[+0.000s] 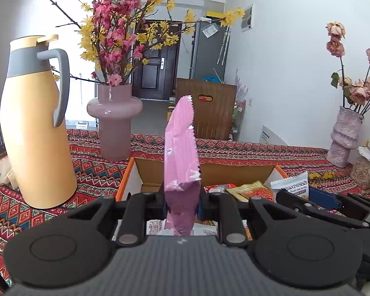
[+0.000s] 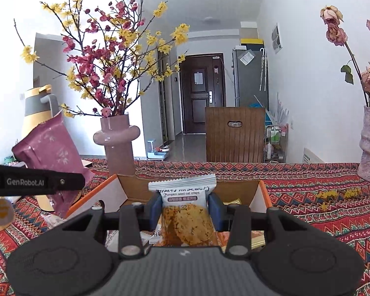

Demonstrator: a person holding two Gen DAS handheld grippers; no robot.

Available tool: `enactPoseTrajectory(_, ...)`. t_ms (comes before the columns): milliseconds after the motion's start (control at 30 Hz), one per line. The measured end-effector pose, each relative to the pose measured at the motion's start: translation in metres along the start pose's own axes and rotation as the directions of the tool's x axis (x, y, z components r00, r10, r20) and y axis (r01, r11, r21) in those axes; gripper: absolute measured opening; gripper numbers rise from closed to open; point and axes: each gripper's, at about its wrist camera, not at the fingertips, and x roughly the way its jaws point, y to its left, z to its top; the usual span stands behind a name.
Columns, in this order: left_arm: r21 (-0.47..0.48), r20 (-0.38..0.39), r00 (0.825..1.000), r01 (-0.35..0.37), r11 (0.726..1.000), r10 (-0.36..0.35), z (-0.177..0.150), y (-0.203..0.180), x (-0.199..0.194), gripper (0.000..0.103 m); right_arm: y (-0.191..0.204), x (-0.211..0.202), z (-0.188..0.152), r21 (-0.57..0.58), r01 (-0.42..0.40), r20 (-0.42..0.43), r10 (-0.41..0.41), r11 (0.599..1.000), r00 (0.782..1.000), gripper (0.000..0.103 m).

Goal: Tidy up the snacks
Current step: 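Carry the pink and cookie packets into the box, opening both grippers, then withdraw both open grippers from the box toward the remaining packets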

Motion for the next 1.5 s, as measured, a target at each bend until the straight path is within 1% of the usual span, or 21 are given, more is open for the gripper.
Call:
enactPoseTrajectory(167, -0.024, 0.012, 0.999, -0.032, 0.999, 0.032, -0.008, 0.010, 0.025, 0.021, 0.000, 0.022, -0.007, 0.006, 0.012, -0.022, -0.012, 1.000, 1.000, 0.040)
enactPoseTrajectory(300, -0.025, -0.004, 0.999, -0.049, 0.999, 0.049, -0.017, 0.016, 0.039, 0.021, -0.002, 0.032, -0.014, 0.003, 0.013, -0.051, -0.013, 1.000, 0.999, 0.040)
enactPoseTrajectory(333, -0.023, -0.006, 0.999, -0.052, 0.998, 0.052, -0.019, 0.017, 0.041, 0.022, -0.001, 0.032, -0.015, 0.000, 0.016, -0.058, -0.016, 1.000, 0.998, 0.040)
enactPoseTrajectory(367, -0.025, -0.004, 0.998, -0.056, 0.998, 0.056, -0.019, 0.018, 0.040, 0.025, -0.002, 0.032, -0.017, -0.003, 0.021, -0.063, -0.021, 1.000, 0.998, 0.041)
enactPoseTrajectory(400, -0.032, 0.000, 0.998, -0.057, 0.998, 0.057, -0.019, 0.020, 0.038, 0.037, -0.002, 0.033, -0.018, -0.003, 0.025, -0.067, -0.025, 1.000, 0.997, 0.044)
enactPoseTrajectory(433, -0.041, 0.009, 0.998, -0.056, 0.998, 0.056, -0.020, 0.022, 0.035, 0.046, -0.003, 0.033, -0.019, 0.002, 0.029, -0.074, -0.029, 1.000, 0.997, 0.047)
enactPoseTrajectory(467, -0.047, 0.025, 0.998, -0.061, 0.997, 0.062, -0.019, 0.023, 0.032, 0.061, -0.004, 0.033, -0.019, 0.005, 0.032, -0.077, -0.032, 0.999, 0.996, 0.057)
enactPoseTrajectory(500, -0.051, 0.040, 0.997, -0.068, 0.996, 0.070, -0.019, 0.023, 0.028, 0.077, -0.005, 0.032, -0.020, 0.010, 0.037, -0.076, -0.036, 0.999, 0.996, 0.071)
enactPoseTrajectory(533, -0.056, 0.055, 0.996, -0.073, 0.996, 0.076, -0.019, 0.024, 0.025, 0.083, -0.006, 0.032, -0.020, 0.016, 0.044, -0.071, -0.042, 0.999, 0.997, 0.079)
enactPoseTrajectory(567, -0.061, 0.072, 0.994, -0.075, 0.995, 0.079, -0.018, 0.024, 0.022, 0.091, -0.007, 0.030, -0.020, 0.022, 0.050, -0.062, -0.049, 0.998, 0.997, 0.092)
enactPoseTrajectory(600, -0.065, 0.086, 0.993, -0.077, 0.995, 0.083, -0.018, 0.024, 0.018, 0.100, -0.009, 0.028, -0.020, 0.028, 0.056, -0.051, -0.055, 0.998, 0.997, 0.098)
enactPoseTrajectory(633, -0.068, 0.098, 0.991, -0.085, 0.994, 0.092, -0.018, 0.024, 0.016, 0.103, -0.010, 0.026, -0.019, 0.035, 0.058, -0.043, -0.056, 0.998, 0.997, 0.099)
enactPoseTrajectory(667, -0.070, 0.110, 0.989, -0.095, 0.993, 0.102, -0.019, 0.023, 0.014, 0.103, -0.011, 0.025, -0.019, 0.040, 0.058, -0.039, -0.056, 0.998, 0.998, 0.100)
enactPoseTrajectory(733, -0.076, 0.108, 0.989, -0.092, 0.993, 0.100, -0.017, 0.023, 0.014, 0.103, -0.014, 0.024, -0.018, 0.047, 0.060, -0.033, -0.058, 0.997, 0.998, 0.103)
enactPoseTrajectory(867, -0.083, 0.110, 0.987, -0.111, 0.990, 0.119, -0.013, 0.022, 0.011, 0.103, -0.015, 0.018, -0.016, 0.046, 0.064, -0.019, -0.063, 0.997, 0.998, 0.103)
enactPoseTrajectory(933, -0.094, 0.122, 0.985, -0.108, 0.990, 0.119, -0.009, 0.022, 0.003, 0.103, -0.014, 0.012, -0.012, 0.042, 0.068, -0.008, -0.068, 0.997, 0.998, 0.103)
enactPoseTrajectory(1033, -0.082, 0.144, 0.981, -0.123, 0.989, 0.134, -0.007, 0.020, -0.012, 0.103, -0.011, -0.003, -0.008, 0.034, 0.064, 0.013, -0.065, 0.997, 0.998, 0.103)
enactPoseTrajectory(1167, -0.071, 0.145, 0.983, -0.104, 0.992, 0.114, -0.010, 0.021, -0.034, 0.103, -0.005, -0.024, -0.011, 0.016, 0.052, 0.017, -0.052, 0.999, 0.999, 0.103)
enactPoseTrajectory(1233, -0.067, 0.143, 0.984, -0.096, 0.993, 0.104, -0.015, 0.023, -0.044, 0.103, -0.001, -0.036, -0.015, 0.012, 0.042, 0.012, -0.042, 0.999, 0.999, 0.103)
enactPoseTrajectory(1333, -0.052, 0.116, 0.989, -0.088, 0.995, 0.094, -0.027, 0.028, -0.057, 0.103, 0.004, -0.048, -0.024, 0.019, 0.031, -0.008, -0.030, 0.999, 1.000, 0.103)
enactPoseTrajectory(1500, -0.059, 0.057, 0.994, -0.087, 0.994, 0.090, -0.056, 0.044, -0.072, 0.103, 0.012, -0.065, -0.055, 0.035, 0.019, -0.098, -0.016, 0.999, 0.995, 0.103)
